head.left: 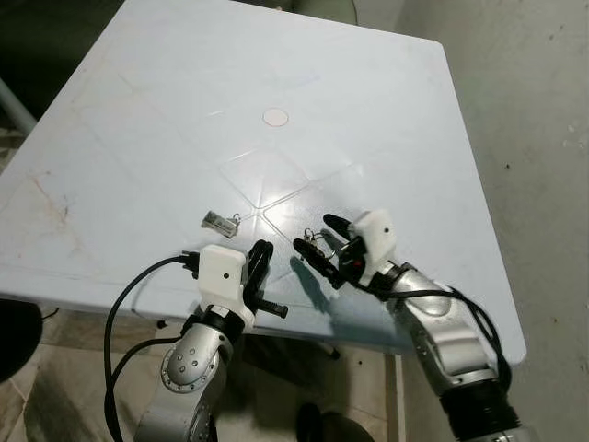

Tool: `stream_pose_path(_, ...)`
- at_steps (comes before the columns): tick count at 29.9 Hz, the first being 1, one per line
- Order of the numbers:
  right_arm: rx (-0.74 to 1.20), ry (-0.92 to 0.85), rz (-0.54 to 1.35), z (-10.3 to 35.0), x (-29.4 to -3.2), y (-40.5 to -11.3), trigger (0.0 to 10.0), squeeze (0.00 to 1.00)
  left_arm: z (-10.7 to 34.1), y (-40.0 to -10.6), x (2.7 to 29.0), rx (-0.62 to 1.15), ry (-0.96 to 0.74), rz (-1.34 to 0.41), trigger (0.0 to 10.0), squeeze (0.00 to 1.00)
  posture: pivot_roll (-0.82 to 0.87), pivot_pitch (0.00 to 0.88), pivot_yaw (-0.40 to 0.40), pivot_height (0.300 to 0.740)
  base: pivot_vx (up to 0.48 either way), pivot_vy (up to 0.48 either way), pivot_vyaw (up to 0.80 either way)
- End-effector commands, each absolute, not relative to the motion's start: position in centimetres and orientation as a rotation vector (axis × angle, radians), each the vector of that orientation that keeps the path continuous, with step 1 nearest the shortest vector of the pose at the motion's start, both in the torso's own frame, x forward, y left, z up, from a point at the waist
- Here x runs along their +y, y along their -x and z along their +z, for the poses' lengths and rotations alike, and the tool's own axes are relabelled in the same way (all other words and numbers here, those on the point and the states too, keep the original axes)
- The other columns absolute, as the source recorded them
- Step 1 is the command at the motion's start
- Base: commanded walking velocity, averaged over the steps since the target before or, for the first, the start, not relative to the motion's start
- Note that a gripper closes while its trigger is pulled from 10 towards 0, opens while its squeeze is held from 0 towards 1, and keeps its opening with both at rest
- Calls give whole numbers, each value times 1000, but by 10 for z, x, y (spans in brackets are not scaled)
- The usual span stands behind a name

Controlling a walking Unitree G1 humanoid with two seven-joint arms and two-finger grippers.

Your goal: Hang keys on a hook

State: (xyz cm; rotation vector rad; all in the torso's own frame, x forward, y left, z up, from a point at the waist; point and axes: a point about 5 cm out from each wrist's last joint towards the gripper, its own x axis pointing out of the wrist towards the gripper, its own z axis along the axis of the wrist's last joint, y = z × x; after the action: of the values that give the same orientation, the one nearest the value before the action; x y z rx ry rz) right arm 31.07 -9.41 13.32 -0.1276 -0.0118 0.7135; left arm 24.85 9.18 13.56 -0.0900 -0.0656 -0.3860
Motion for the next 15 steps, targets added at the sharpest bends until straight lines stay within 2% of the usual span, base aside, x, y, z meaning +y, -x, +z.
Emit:
stream_pose_path(1,13,152,677,128,-95,-309,10000,0,138,-246,90,-70,96,-391,10000,0,65,270,-135,740,0,0,0)
stream_pose_path(5,22,167,656,125,-93,-308,10000,0,138,-247,90,-70,95,-388,10000,0,65,269,-133,740,0,0,0)
stream_pose_path(6,22,162,650,125,-94,-309,9216,0,139,-247,91,-71,96,-388,10000,0,65,268,-134,740,0,0,0)
stream_pose_path(7,15,157,644,126,-94,-309,9176,0,139,-248,91,-71,97,-388,10000,0,65,265,-133,740,0,0,0)
stream_pose_path(8,-29,149,648,131,-94,-309,8078,0,139,-248,91,-70,97,-388,10000,0,65,265,-133,740,0,0,0)
stream_pose_path(10,-28,146,641,131,-95,-309,6824,0,139,-248,90,-71,94,-390,10000,0,66,262,-132,740,0,0,0)
stream_pose_path(12,-25,147,636,131,-95,-310,6824,0,139,-248,90,-71,93,-390,10000,0,66,262,-132,740,0,0,0)
stream_pose_path(13,-49,151,643,133,-94,-310,8157,0,139,-249,91,-72,95,-391,10000,0,66,259,-130,740,0,0,0)
stream_pose_path(14,-64,141,651,135,-94,-310,10000,0,139,-249,91,-72,95,-390,10000,0,66,259,-130,740,0,0,0)
stream_pose_path(15,-63,131,653,136,-94,-310,10000,0,139,-249,91,-72,94,-390,10000,0,66,259,-130,740,0,0,0)
